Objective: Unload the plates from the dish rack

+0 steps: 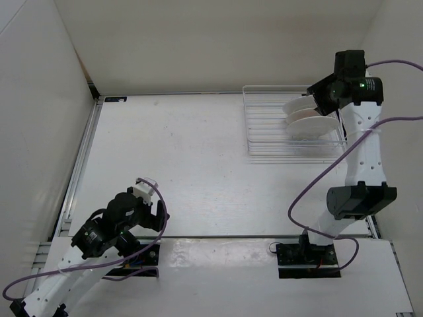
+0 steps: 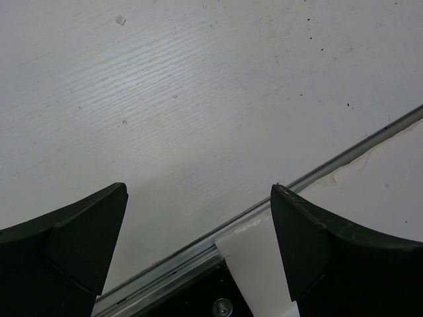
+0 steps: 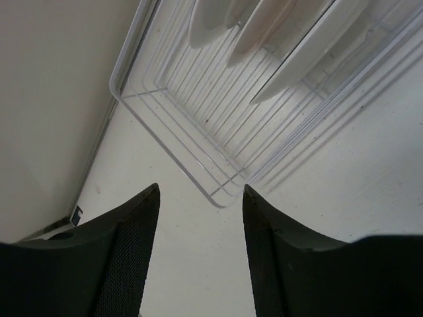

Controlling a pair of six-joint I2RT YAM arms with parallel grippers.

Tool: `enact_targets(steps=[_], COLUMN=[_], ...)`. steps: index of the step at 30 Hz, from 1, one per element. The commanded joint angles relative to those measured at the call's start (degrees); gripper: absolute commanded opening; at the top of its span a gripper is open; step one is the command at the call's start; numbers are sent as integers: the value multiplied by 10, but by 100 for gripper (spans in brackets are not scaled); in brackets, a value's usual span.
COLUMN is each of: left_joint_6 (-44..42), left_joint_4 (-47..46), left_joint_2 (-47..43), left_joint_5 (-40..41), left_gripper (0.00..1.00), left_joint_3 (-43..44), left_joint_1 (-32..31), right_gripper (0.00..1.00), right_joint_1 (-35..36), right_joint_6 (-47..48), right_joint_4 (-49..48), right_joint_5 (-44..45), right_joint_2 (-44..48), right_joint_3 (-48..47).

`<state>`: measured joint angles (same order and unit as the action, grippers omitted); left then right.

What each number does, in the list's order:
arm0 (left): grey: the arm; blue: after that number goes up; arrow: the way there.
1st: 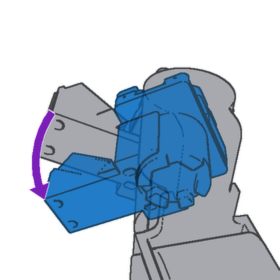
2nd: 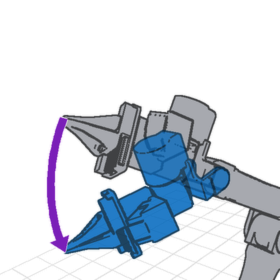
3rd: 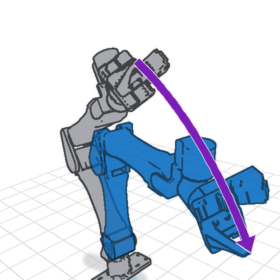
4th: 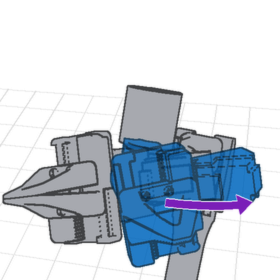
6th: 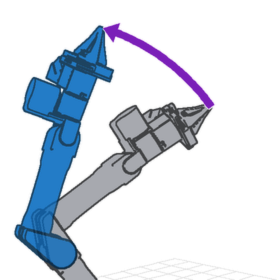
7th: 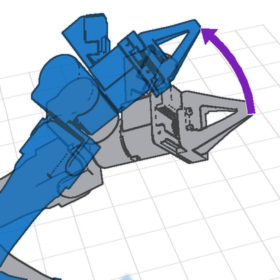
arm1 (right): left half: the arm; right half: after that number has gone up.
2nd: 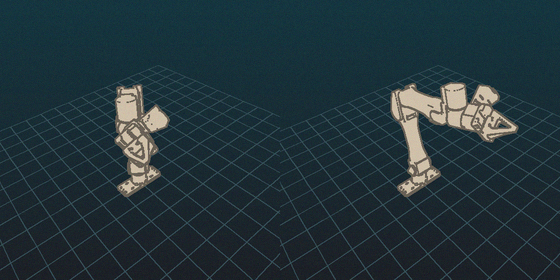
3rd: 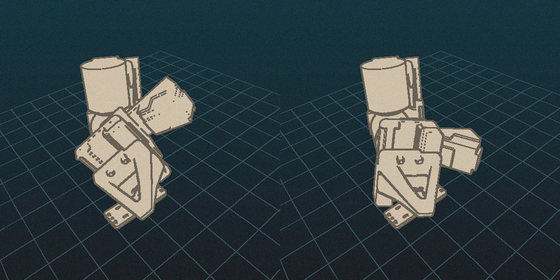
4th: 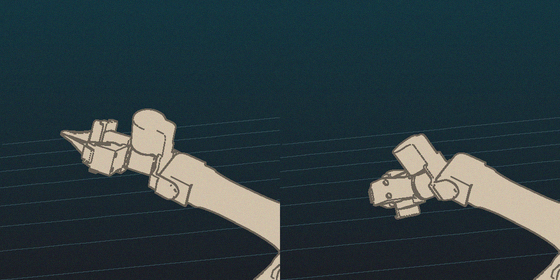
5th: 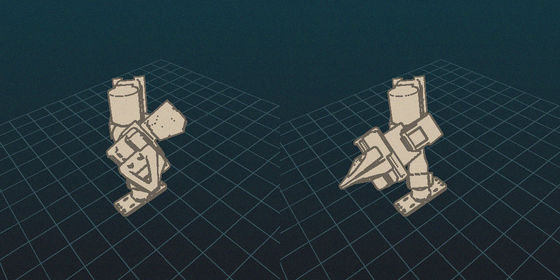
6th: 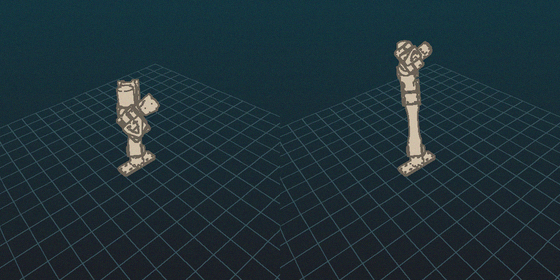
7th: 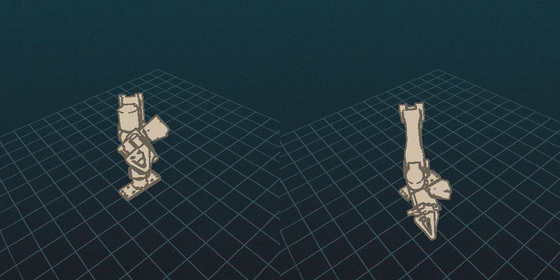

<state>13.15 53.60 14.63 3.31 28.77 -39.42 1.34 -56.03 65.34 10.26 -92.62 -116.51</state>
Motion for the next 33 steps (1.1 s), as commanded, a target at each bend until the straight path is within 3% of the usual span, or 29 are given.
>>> enact_targets(steps=[1, 4, 8, 15, 21, 33], left_joint_6=[2, 1, 2, 1, 3, 2], left_joint_4=[4, 3, 4, 4, 3, 4], left_joint_2=[-12, -16, -20, -29, -25, -27], left_joint_5=[4, 1, 2, 5, 4, 8], left_gripper=[100, 100, 100, 100, 100, 100], left_joint_3=[-2, -3, -4, -4, -5, -6], left_joint_1=[5, 2, 2, 4, 3, 4], right_gripper=[56, 53, 49, 50, 50, 53], right_joint_1=[-25, -41, -63, -89, -107, -121], right_joint_6=[-21, -20, -15, 32, 46, 46], right_joint_4=[75, 66, 131, 122, 157, 109], right_joint_5=[42, 43, 60, 68, 55, -10], right_joint_2=[-26, -41, -91, -112, -185, -212], right_joint_3=[-64, -40, -42, -22, -103, -75])
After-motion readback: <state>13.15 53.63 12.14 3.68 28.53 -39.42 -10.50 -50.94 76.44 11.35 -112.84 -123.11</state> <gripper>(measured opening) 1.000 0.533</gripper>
